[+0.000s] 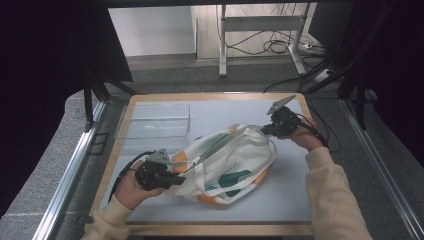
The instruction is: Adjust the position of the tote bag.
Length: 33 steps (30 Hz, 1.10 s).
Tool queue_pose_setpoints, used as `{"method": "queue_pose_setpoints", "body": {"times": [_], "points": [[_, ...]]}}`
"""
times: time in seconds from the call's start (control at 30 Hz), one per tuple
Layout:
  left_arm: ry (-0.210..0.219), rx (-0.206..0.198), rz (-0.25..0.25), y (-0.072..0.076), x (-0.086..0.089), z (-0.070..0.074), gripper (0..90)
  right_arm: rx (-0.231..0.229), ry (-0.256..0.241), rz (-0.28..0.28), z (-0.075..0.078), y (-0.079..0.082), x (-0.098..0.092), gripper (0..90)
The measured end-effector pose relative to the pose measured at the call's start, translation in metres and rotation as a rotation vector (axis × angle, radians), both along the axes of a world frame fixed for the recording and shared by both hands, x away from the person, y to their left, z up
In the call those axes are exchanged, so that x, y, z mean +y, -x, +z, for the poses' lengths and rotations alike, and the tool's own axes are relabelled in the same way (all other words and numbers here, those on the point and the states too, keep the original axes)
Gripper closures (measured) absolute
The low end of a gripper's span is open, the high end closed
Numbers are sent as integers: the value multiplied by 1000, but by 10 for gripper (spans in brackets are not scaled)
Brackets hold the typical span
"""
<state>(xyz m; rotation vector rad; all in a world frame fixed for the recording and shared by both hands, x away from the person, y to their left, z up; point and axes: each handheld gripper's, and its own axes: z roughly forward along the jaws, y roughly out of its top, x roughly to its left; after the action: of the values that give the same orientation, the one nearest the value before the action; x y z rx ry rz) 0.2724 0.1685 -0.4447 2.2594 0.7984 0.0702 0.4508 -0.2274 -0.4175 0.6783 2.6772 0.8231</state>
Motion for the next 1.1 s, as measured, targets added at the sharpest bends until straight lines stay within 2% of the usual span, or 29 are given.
{"method": "queue_pose_setpoints", "body": {"times": [0.13, 0.23, 0.37, 0.53, 0.7, 0.8, 1.0, 1.1], "points": [[-11, -12, 16, -3, 2, -1, 847, -11, -7, -18, 3, 10, -6, 834], [-9, -13, 27, -5, 5, -1, 849, -21, -39, -28, 6, 19, -14, 834], [-23, -27, 35, -10, 7, 3, 849, -26, -56, -42, 6, 29, -21, 835], [-43, -36, 43, -23, 11, 5, 850, -46, -48, -62, 11, 47, -26, 835], [-31, -19, 43, -34, 14, 5, 850, -39, -70, -85, 11, 60, -35, 835], [-33, -15, 44, -43, 14, 5, 849, -32, -90, -115, 8, 74, -41, 834], [-26, -5, 56, -62, 17, 4, 844, -33, -120, -124, 6, 93, -47, 834], [-20, -4, 53, -64, 16, 2, 842, -32, -129, -131, 2, 98, -50, 832]]}}
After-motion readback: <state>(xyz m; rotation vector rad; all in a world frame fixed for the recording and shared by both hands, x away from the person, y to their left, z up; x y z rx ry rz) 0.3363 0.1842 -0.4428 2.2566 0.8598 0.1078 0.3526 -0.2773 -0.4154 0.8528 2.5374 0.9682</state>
